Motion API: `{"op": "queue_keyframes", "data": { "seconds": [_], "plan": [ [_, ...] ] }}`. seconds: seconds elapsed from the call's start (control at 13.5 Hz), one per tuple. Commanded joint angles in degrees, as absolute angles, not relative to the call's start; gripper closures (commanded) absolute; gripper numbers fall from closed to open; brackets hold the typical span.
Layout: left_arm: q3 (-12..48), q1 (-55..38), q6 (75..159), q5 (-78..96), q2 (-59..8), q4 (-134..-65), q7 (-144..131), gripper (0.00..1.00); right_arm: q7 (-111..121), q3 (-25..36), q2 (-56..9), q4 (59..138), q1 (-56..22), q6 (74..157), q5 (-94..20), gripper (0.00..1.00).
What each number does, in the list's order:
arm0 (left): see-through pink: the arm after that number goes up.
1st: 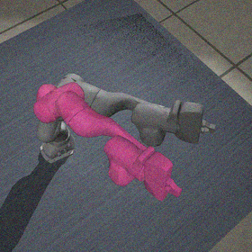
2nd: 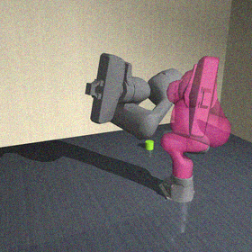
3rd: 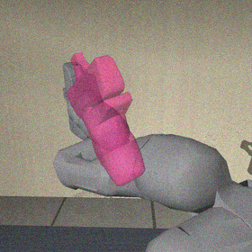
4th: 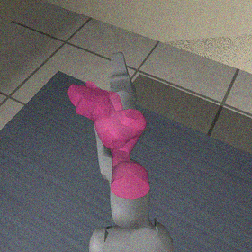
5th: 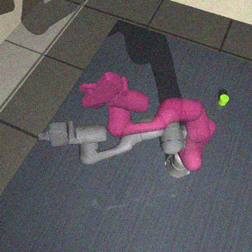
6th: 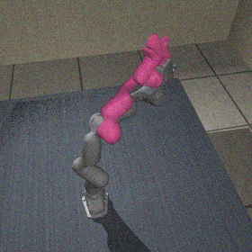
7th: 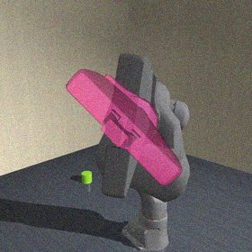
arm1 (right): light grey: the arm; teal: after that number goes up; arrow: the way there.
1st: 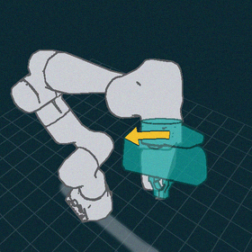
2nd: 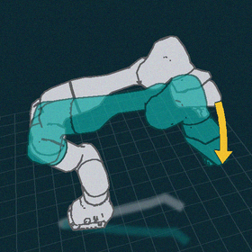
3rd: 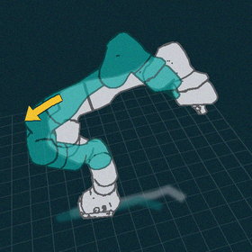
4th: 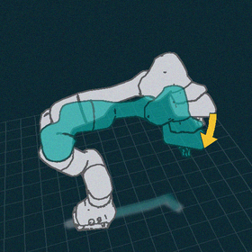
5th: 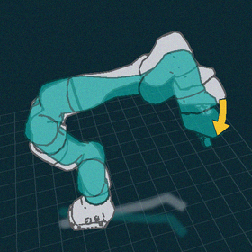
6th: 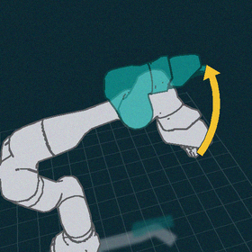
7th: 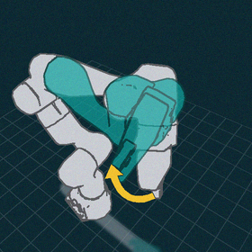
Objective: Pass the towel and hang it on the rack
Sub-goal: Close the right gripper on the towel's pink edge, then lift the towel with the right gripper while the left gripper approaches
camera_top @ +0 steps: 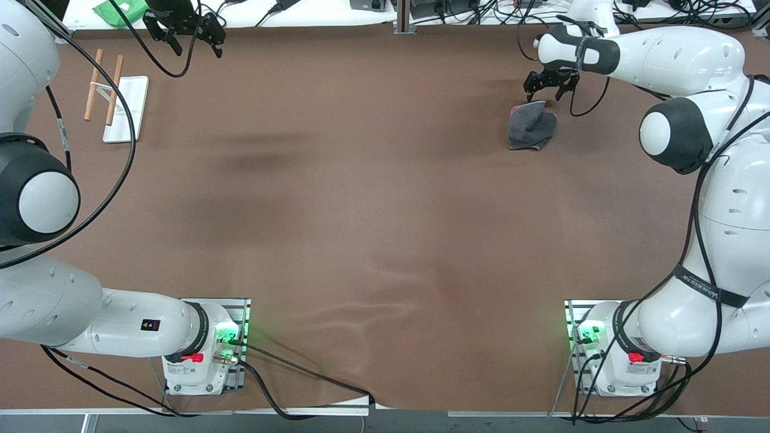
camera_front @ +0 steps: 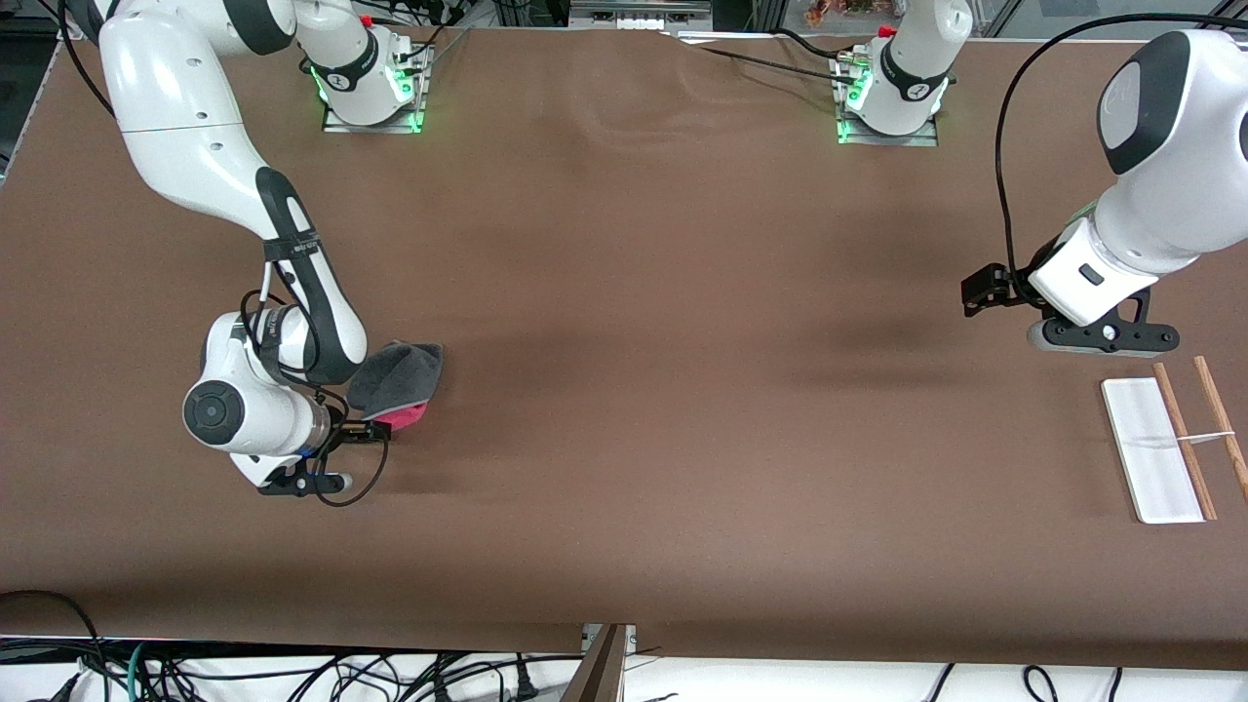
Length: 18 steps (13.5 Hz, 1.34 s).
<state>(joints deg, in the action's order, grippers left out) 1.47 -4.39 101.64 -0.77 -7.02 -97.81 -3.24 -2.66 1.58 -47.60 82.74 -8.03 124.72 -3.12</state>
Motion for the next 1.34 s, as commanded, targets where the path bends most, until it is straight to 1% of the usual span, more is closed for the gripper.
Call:
{"op": "queue_keyframes", "data": {
  "seconds": [0.0, 0.07, 0.22, 0.3, 0.37, 0.45, 0.52, 0.59, 0.74, 0.89, 0.97, 1.11, 1.26],
  "plan": [
    [1.7, -4.0, 100.4, -2.0, -7.6, -96.2, -2.3, 0.00, -2.7, 1.5, -47.1, 83.2, -7.8, 123.2, -3.4, 0.34],
    [1.7, -4.0, 100.4, -2.0, -7.5, -96.2, -2.3, 0.00, -2.6, 1.5, -47.0, 83.1, -7.8, 122.5, -3.4, 0.42],
    [1.7, -4.0, 100.4, -2.0, -7.6, -96.2, -2.3, 0.00, -2.5, 1.6, -47.0, 82.9, -7.8, 121.7, -3.4, 0.45],
    [1.7, -4.0, 100.4, -2.1, -7.6, -96.2, -2.3, 0.00, -2.5, 1.6, -47.0, 82.9, -7.8, 121.6, -3.4, 0.49],
    [1.7, -4.0, 100.4, -2.0, -7.5, -96.2, -2.3, 0.00, -2.5, 1.6, -46.9, 82.9, -7.7, 121.3, -3.4, 0.55],
    [1.7, -4.0, 100.4, -2.0, -7.5, -96.2, -2.3, 0.00, -2.5, 1.6, -46.9, 82.9, -7.7, 120.8, -3.5, 0.60],
    [1.7, -4.0, 100.4, -2.0, -7.5, -96.2, -2.3, 0.00, -2.5, 1.6, -46.9, 82.9, -7.7, 120.5, -3.5, 0.62],
    [1.7, -4.0, 100.4, -2.0, -7.6, -96.2, -2.3, 0.00, -2.5, 1.6, -46.9, 82.8, -7.7, 120.3, -3.5, 0.67],
    [1.7, -4.0, 100.4, -2.0, -7.5, -96.2, -2.3, 0.00, -2.5, 1.6, -46.8, 82.6, -7.7, 119.7, -3.5, 0.83],
    [1.7, -4.0, 100.4, -2.0, -7.6, -96.2, -2.3, 0.00, -2.5, 1.6, -46.5, 82.4, -7.8, 119.4, -3.5, 0.97],
    [1.7, -4.0, 100.4, -2.0, -7.5, -96.2, -2.3, 0.00, -2.4, 1.6, -46.2, 82.4, -7.8, 118.6, -3.4, 1.00],
    [1.7, -4.0, 100.4, -2.0, -7.6, -96.2, -2.3, 0.00, -2.5, 1.6, -46.1, 80.1, -7.9, 114.6, -3.6, 1.00],
    [1.7, -4.0, 100.4, -2.0, -7.5, -96.2, -2.3, 0.00, -2.4, 1.5, -45.9, 78.3, -8.0, 113.3, -3.6, 1.00]
  ]
}}
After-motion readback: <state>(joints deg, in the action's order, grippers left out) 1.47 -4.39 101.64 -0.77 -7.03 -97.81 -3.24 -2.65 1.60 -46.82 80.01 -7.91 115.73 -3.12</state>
